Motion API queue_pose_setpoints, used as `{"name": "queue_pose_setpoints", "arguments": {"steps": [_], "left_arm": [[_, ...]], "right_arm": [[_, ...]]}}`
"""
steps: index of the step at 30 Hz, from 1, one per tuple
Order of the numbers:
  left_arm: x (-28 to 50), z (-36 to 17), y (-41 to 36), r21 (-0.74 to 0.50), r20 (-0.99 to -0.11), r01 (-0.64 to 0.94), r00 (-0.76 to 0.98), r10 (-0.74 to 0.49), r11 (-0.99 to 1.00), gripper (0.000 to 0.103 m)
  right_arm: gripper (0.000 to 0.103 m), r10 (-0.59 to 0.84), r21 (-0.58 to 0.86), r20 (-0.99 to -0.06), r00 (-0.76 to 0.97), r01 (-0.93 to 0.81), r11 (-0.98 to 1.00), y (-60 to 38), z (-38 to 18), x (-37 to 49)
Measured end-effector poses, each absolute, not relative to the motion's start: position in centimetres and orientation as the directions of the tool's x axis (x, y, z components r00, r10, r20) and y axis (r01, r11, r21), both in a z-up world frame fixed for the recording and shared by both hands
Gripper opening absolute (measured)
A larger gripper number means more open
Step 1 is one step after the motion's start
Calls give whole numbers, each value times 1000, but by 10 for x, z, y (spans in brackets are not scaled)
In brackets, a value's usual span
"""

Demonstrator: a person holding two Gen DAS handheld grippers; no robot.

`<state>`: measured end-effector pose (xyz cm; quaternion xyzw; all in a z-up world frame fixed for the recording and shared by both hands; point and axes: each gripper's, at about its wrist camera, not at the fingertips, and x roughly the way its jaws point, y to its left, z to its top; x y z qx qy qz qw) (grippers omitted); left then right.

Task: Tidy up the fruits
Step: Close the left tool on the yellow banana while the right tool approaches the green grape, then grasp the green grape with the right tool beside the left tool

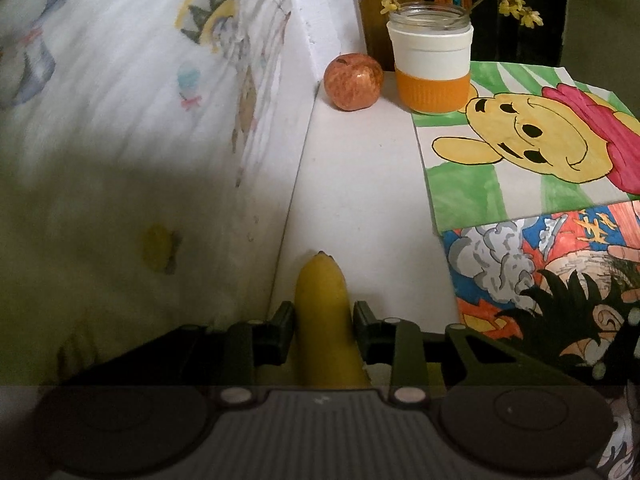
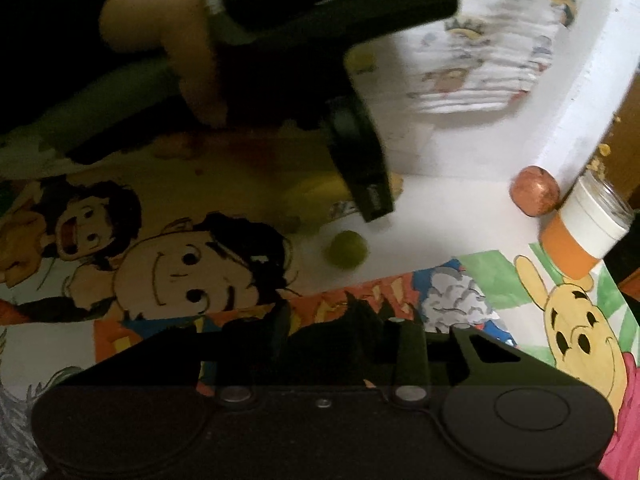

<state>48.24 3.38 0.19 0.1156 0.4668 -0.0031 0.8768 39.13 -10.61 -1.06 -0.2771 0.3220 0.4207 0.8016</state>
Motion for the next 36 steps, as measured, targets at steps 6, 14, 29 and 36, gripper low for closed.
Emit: {"name": "queue_pose_setpoints", "arguments": {"steps": [6, 14, 29, 36], "left_arm": [[476, 3, 37, 180, -806, 96, 585, 90, 979, 34], [463, 4, 42, 166, -807, 68, 583, 96, 984, 34], [442, 5, 50, 151, -804, 62, 588, 86, 987, 34], [440, 4, 51, 148, -802, 73, 592, 76, 986, 34]], "right_arm": [[38, 483, -158, -758, 439, -842, 516, -118, -13, 396], [38, 487, -178, -749, 450, -844, 506, -122, -15, 403], [39, 496, -166, -755, 430, -856, 490, -112, -10, 415], [39, 496, -144, -766, 408, -862, 487, -101, -11, 429]]}}
